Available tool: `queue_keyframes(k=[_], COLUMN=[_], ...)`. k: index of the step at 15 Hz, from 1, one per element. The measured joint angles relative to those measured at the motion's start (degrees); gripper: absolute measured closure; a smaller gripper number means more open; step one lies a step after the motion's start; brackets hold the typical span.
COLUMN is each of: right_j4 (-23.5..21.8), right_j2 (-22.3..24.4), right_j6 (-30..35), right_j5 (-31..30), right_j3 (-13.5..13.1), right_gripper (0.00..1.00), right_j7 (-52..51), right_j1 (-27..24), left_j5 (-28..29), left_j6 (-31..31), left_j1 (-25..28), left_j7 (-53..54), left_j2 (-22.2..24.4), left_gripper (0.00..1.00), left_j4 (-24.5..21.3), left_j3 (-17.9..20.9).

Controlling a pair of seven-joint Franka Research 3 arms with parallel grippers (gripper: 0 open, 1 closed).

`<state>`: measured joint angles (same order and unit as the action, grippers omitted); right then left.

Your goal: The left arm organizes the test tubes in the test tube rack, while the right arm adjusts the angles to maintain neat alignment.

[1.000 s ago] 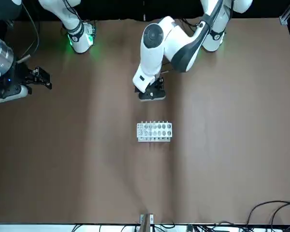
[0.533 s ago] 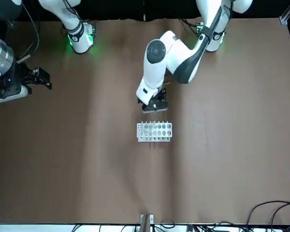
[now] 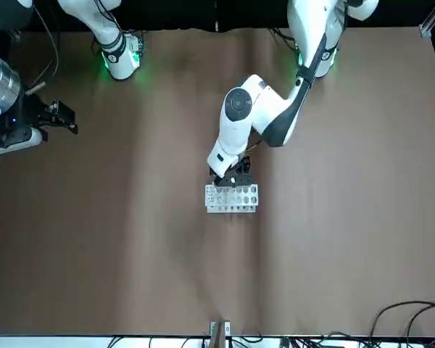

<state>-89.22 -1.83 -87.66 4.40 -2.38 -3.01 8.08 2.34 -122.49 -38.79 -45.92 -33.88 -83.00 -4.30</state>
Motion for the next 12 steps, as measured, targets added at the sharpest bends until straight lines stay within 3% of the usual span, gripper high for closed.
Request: queue_keyframes(k=[2,5,12], right_j4=[0.0,0.0,0.0], right_j2=[0.0,0.0,0.0], right_j6=[0.0,0.0,0.0], right_j5=[0.0,0.0,0.0], right_j3=[0.0,0.0,0.0], right_gripper=[0.00,0.00,0.00], right_j7=[0.0,0.0,0.0], right_j1=[0.0,0.0,0.0], left_j5=[0.0,0.0,0.0], left_j6=[0.0,0.1,0.2], left_j1=[-0.2,-0.2,-0.1], left_j7=[0.3,1.4,2.9], left_j2=[-0.1,-0.3,-2.2], left_gripper=[0.21,0.28,0.32], left_j4=[0.0,0.0,0.0], left_j3=[0.1,0.2,0.7])
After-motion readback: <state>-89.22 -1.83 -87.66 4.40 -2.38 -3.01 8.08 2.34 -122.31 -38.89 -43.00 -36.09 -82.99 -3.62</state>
